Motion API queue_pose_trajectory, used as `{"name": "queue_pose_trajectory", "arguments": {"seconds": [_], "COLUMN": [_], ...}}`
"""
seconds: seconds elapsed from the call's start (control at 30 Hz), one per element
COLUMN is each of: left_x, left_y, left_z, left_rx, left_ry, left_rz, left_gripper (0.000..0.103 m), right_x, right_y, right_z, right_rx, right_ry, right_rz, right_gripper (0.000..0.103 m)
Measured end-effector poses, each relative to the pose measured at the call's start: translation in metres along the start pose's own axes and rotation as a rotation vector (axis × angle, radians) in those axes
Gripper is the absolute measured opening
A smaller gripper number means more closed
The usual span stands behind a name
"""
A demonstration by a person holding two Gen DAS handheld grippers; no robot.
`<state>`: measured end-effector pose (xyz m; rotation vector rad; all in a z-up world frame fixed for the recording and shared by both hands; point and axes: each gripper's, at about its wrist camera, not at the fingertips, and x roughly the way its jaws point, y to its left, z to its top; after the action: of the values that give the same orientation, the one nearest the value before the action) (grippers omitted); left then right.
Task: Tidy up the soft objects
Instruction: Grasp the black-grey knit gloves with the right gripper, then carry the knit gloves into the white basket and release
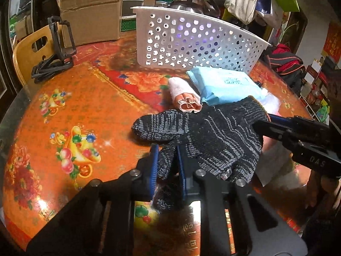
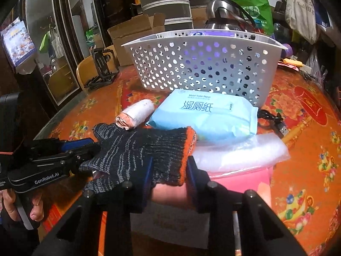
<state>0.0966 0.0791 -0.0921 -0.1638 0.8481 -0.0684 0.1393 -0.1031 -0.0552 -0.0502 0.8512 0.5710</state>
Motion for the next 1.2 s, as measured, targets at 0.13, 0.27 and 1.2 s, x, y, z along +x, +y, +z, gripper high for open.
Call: {"name": "queue_pose_trajectory", "arguments": {"seconds": [0.13,0.27,1.2], "left_x": [-0.006,-0.015,-0.091], "left_y": [0.008,0.013,0.004], "left_z": [-0.001,-0.002,0.021], "left_rx": [-0.035,-0.046,-0.069], "left_ry": [-0.030,-0.071,-0.234], "left_rz": [-0.013,-0.032,-0.128], "left_gripper": [0.014,0.013,0.013], "right_x": [-0.003,-0.007,-0.068], "right_y": [-0.002,-0.002,0.005], "right_z": [-0.001,-0.001,0.009], "right_rx": [0.007,0.011,0.001], "right_ry": [-0.014,-0.030,-0.205], "right_rz": [0.008,0.007,0.070], "right_gripper": [0.026,0.021,0.012]}}
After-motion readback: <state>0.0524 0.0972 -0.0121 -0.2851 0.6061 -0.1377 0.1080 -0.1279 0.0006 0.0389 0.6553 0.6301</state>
